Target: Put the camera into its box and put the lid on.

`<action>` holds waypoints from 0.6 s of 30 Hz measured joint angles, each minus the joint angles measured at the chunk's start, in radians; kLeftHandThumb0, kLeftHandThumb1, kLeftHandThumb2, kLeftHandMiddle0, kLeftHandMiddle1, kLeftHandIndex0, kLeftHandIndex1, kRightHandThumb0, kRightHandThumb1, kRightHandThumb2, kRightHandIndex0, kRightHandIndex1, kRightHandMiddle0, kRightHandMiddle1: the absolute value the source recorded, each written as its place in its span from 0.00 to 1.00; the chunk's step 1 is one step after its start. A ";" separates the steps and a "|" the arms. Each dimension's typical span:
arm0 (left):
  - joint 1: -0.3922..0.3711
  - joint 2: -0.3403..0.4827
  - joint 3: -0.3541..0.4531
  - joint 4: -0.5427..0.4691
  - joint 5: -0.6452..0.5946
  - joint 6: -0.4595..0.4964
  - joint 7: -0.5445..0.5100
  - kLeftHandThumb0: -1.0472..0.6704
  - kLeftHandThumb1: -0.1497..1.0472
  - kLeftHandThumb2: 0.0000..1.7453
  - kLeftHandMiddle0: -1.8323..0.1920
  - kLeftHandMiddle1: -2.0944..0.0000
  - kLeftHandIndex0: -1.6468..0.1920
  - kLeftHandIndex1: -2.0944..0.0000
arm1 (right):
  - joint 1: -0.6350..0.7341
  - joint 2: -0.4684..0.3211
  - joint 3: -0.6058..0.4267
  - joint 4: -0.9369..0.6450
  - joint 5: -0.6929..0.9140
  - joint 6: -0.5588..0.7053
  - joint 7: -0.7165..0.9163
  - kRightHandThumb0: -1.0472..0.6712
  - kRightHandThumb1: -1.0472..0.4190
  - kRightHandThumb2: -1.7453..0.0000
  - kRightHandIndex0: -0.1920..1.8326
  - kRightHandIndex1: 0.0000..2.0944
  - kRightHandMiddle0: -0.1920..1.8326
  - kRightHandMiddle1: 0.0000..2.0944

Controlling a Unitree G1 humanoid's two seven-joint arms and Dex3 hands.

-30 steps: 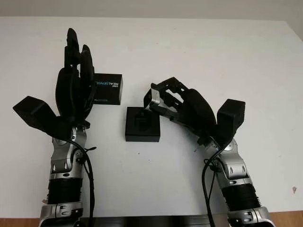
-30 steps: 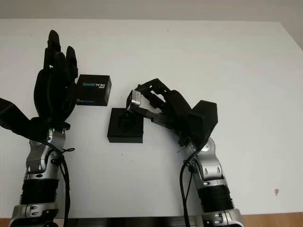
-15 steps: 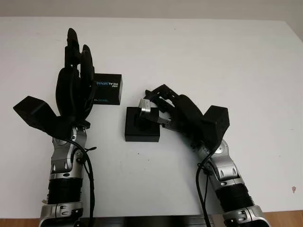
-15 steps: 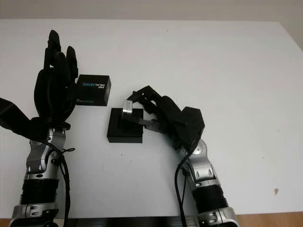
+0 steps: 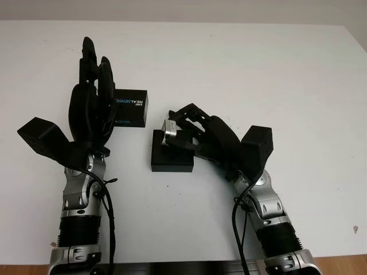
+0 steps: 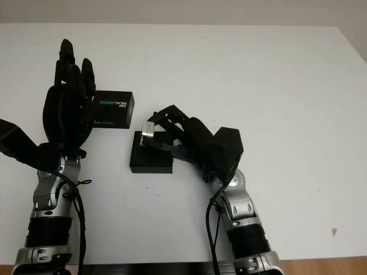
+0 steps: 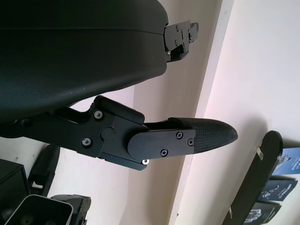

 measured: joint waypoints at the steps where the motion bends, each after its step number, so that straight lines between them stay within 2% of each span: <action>1: 0.000 0.000 0.000 0.000 0.000 -0.001 0.001 0.19 1.00 0.27 1.00 1.00 1.00 1.00 | 0.003 0.000 0.002 -0.007 0.000 0.002 0.001 0.32 0.00 0.95 0.19 0.00 0.18 0.88; 11: 0.000 -0.002 -0.002 0.000 0.000 -0.002 0.004 0.19 1.00 0.27 1.00 1.00 1.00 1.00 | 0.021 -0.011 0.011 -0.033 -0.025 0.002 0.003 0.32 0.00 0.96 0.18 0.00 0.19 0.89; 18: 0.000 -0.003 -0.003 -0.001 0.001 -0.002 0.012 0.20 1.00 0.29 1.00 1.00 1.00 1.00 | 0.033 -0.014 0.021 -0.005 -0.056 -0.073 0.000 0.33 0.00 0.96 0.19 0.00 0.18 0.89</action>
